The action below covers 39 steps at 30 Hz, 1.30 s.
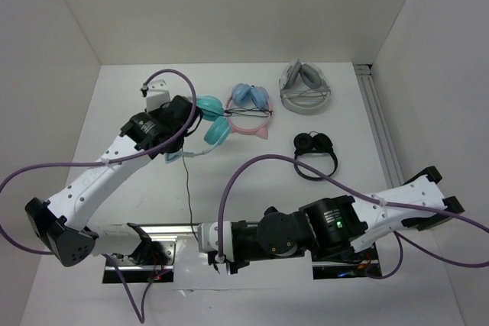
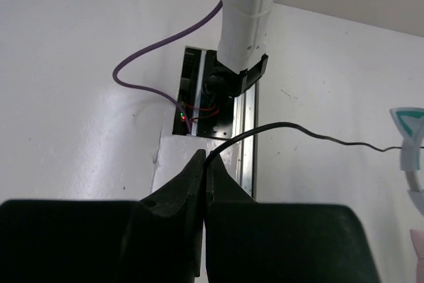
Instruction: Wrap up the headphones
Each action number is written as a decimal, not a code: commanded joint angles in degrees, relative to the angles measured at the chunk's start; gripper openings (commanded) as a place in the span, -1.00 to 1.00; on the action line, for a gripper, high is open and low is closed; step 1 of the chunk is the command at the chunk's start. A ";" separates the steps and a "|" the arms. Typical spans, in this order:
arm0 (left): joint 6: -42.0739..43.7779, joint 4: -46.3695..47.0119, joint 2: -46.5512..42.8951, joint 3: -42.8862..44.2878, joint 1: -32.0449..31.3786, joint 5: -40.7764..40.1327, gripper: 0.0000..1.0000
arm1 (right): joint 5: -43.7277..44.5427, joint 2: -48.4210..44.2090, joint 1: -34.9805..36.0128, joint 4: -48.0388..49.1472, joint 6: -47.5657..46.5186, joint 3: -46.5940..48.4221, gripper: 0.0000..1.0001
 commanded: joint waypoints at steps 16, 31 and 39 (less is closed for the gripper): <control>7.71 10.01 -6.05 5.81 11.67 8.67 -1.00 | 8.61 -3.81 0.44 -4.58 2.24 -0.15 -1.00; 16.33 13.44 -7.29 10.48 30.84 24.05 -1.00 | 10.81 -6.01 0.44 -8.90 6.11 -2.61 -1.00; 16.86 14.06 -6.76 10.48 32.51 26.35 -1.00 | 10.19 -6.01 0.44 -9.51 7.69 -3.85 -1.00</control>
